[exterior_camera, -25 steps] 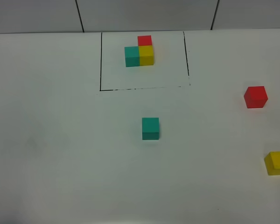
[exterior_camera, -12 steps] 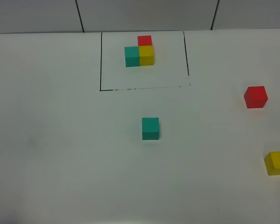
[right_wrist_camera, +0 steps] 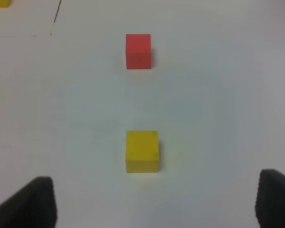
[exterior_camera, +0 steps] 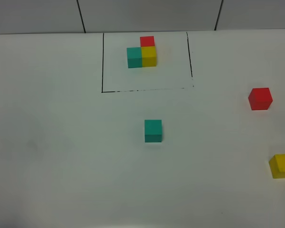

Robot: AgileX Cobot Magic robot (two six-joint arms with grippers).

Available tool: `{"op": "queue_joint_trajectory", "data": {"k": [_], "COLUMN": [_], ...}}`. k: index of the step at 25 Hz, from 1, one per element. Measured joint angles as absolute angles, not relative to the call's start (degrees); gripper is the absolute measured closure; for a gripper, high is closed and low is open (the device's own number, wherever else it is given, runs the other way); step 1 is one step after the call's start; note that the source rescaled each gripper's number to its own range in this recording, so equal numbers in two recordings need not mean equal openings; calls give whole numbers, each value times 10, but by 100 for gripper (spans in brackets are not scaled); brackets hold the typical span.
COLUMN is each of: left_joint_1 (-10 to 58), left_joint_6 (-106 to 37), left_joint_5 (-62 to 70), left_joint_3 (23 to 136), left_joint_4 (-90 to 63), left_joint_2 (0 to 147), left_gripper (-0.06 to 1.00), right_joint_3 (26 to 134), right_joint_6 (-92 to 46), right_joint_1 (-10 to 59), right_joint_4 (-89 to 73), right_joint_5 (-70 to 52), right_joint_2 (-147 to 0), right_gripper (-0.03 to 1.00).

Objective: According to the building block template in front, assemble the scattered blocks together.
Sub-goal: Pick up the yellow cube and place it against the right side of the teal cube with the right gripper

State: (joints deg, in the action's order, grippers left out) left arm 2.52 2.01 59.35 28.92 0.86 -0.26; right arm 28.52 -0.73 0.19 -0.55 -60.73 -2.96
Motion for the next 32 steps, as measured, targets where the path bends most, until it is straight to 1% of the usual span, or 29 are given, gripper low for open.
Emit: {"op": "queue_joint_trajectory", "data": {"k": [18, 21, 25, 32], "left_joint_1": [25, 25, 25, 25], "left_joint_6": [20, 19, 19, 19], "left_joint_5": [594, 594, 594, 594], "left_joint_3": [289, 289, 289, 289], "left_joint_4": [9, 9, 9, 9], "left_joint_2": [-3, -3, -3, -3], "left_gripper": [14, 14, 14, 14], "right_joint_3": [285, 285, 288, 355], "right_joint_6": [-7, 12, 42, 47], "right_joint_1": [2, 2, 2, 2], "right_joint_4": [-7, -8, -8, 0], "right_joint_5": [-607, -607, -600, -527], "right_joint_2": [-30, -39, -111, -354], "right_gripper": [24, 24, 24, 24]}}
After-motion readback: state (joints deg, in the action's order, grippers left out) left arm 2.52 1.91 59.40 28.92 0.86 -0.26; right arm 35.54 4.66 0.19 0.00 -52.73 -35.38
